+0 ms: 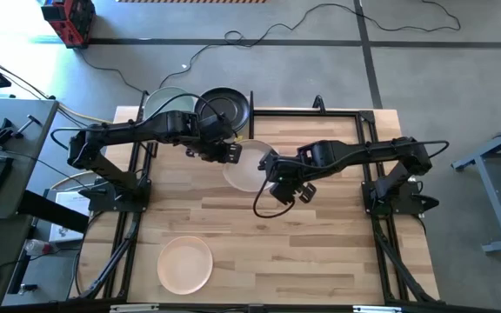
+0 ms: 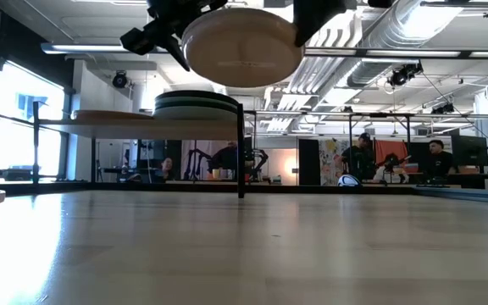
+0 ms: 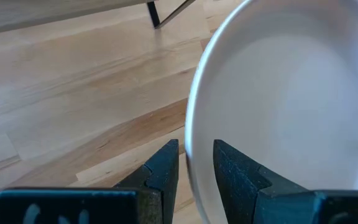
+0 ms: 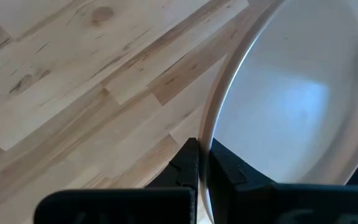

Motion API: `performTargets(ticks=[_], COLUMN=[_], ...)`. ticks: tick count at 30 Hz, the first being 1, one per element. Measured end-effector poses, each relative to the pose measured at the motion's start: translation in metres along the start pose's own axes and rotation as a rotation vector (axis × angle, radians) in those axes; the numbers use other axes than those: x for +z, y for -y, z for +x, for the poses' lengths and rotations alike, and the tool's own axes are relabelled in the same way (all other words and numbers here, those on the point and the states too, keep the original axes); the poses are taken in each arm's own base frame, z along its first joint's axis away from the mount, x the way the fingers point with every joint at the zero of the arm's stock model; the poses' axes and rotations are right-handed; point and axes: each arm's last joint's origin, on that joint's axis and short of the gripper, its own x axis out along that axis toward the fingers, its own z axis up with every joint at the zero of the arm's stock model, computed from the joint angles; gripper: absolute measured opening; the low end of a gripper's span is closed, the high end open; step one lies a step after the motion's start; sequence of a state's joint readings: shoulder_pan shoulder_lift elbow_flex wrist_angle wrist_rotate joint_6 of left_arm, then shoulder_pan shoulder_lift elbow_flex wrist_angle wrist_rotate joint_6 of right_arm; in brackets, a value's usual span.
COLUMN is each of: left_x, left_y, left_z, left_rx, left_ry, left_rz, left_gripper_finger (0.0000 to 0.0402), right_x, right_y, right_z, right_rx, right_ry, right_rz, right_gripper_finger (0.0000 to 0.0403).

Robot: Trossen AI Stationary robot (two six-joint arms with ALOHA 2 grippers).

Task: Place and stack plates onto a shelf
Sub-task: Stack the gray plate on top of the light blue plate on the shelf

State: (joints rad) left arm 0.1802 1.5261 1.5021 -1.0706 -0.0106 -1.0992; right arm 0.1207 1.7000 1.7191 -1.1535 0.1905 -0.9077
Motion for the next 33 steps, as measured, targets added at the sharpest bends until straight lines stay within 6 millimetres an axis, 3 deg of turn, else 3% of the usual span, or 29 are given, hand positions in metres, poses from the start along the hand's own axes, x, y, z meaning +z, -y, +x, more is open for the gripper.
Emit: performTargets(ticks=[7,18,33], left_x=[0.0000,0.0004,0.0002], left_y=[-0.0001,-0.0004,-0.0022], left_z=[0.0000,0.0000,0.0000], left_rx=[0.001,0.006,0.029], left_ry=[0.001,0.007,0.012], left_rz=[0.001,0.010,0.053], left_gripper_finger=[0.0080,0.0007,0.0001], right_x=[-0.0012,-0.0007,0.0023], right_y=[-0.0017,-0.0010,0.0015], right_z=[0.0000,0.0000,-0.0006], right_rx=[0.017,0.010,-0.056], right_ry=[-0.014,-0.008,-0.025], right_rz=[0.003,0.004,0.033], right_gripper_finger=[0.0000,0.0000,0.0000])
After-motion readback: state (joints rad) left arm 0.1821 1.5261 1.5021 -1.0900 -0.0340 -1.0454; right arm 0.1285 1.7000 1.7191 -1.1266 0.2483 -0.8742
